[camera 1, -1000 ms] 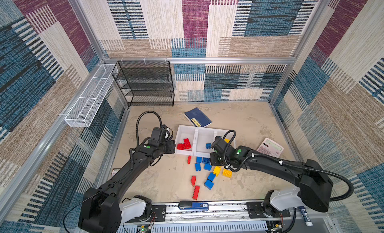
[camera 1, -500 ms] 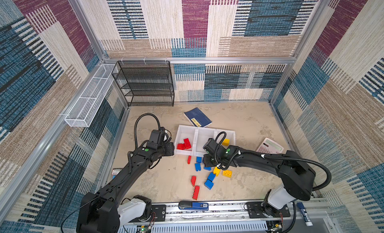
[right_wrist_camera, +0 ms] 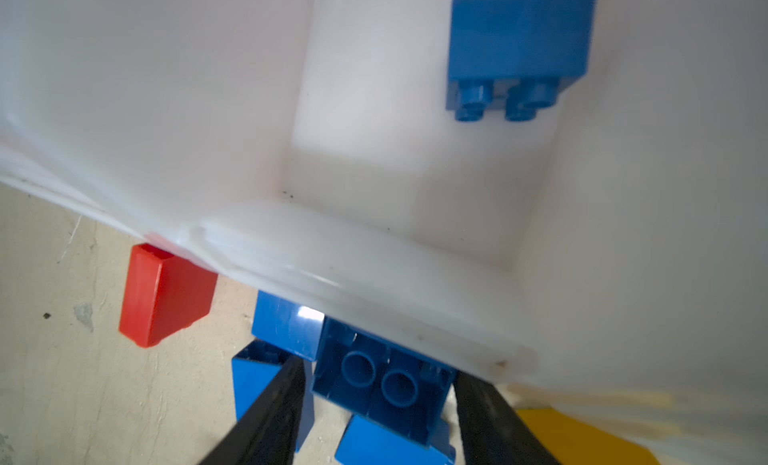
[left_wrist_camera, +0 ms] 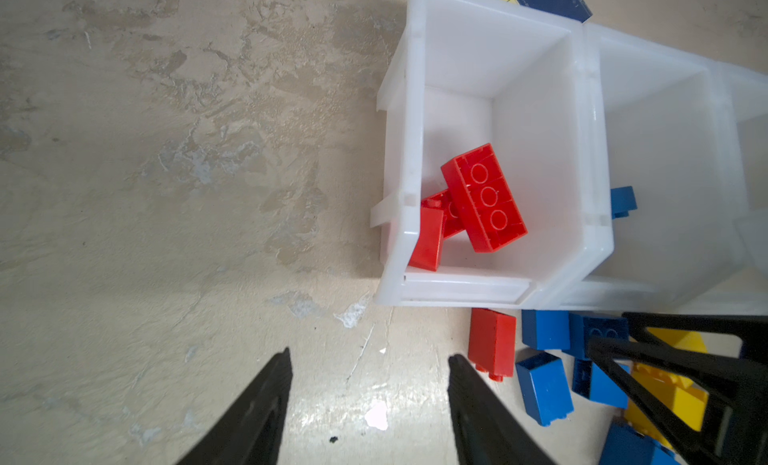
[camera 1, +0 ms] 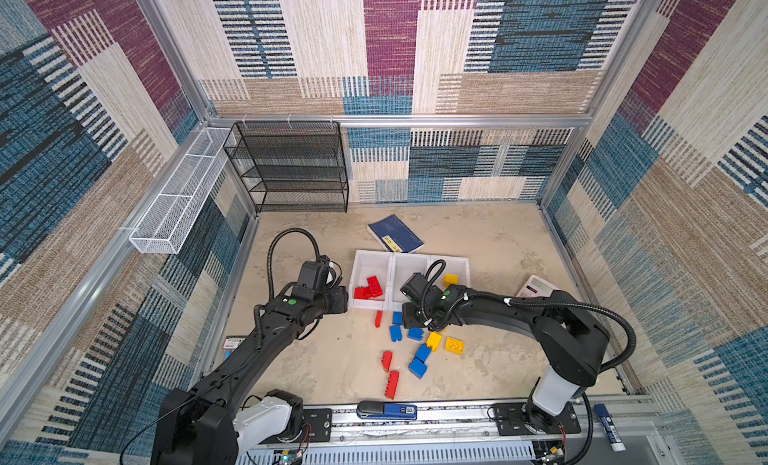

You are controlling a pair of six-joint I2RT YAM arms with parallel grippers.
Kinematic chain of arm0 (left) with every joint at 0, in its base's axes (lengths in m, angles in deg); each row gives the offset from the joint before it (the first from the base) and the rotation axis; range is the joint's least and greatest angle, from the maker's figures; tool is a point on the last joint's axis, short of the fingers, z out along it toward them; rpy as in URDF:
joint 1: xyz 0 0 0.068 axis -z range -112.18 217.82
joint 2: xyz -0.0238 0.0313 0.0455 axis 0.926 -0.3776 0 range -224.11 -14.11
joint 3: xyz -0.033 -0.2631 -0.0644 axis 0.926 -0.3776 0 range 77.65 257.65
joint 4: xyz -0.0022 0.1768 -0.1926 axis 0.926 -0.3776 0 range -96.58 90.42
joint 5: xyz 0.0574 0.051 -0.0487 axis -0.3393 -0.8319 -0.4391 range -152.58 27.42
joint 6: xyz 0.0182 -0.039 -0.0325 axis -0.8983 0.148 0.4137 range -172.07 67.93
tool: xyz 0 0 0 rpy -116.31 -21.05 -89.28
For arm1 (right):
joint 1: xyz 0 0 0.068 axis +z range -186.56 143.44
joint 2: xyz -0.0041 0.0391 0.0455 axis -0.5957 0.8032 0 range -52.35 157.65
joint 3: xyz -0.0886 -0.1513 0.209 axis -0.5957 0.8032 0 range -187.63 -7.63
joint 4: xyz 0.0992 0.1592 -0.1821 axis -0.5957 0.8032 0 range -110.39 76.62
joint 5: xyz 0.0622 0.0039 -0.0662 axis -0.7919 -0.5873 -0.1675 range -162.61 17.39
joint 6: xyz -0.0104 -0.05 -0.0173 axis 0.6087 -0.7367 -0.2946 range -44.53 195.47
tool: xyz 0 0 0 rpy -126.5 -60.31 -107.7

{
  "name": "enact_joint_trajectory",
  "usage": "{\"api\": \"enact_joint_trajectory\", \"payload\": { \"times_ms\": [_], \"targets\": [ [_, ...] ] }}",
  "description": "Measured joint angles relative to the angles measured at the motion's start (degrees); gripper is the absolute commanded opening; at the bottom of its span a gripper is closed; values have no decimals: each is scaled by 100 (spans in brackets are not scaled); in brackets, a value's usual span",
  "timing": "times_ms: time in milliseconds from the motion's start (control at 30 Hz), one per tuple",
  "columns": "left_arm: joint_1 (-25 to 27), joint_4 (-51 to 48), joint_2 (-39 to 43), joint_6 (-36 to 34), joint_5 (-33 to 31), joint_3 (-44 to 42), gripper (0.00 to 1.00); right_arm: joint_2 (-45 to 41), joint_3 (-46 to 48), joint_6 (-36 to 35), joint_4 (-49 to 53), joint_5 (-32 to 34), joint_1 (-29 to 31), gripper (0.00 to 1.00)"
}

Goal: Sort the legos into containers by color
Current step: 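Lower the right gripper and grasp a blue 2x4 brick beside the bin, then carry the blue brick over the middle compartment and release it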

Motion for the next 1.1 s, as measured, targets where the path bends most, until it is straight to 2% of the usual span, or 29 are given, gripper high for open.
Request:
{"api": "enact_joint_trajectory", "payload": {
  "times_ms": [267,433,600,867,1100],
  "targets": [
    [0,-15,7,0,0,-17,63,225,-170,4,90,72,-13,57],
    [0,-22,13,2,0,-55,63,232,-136,2,94,120,-13,49],
    [2,-50,35,9,0,-63,63,59,-68,2,188,149,-15,44],
    [0,-57,35,46,101,-76,63,-647,-404,-140,468,334,-42,44],
    [83,-46,52,256,540,-313,63,-514,-1043,-675,472,553,-584,44]
  ]
}}
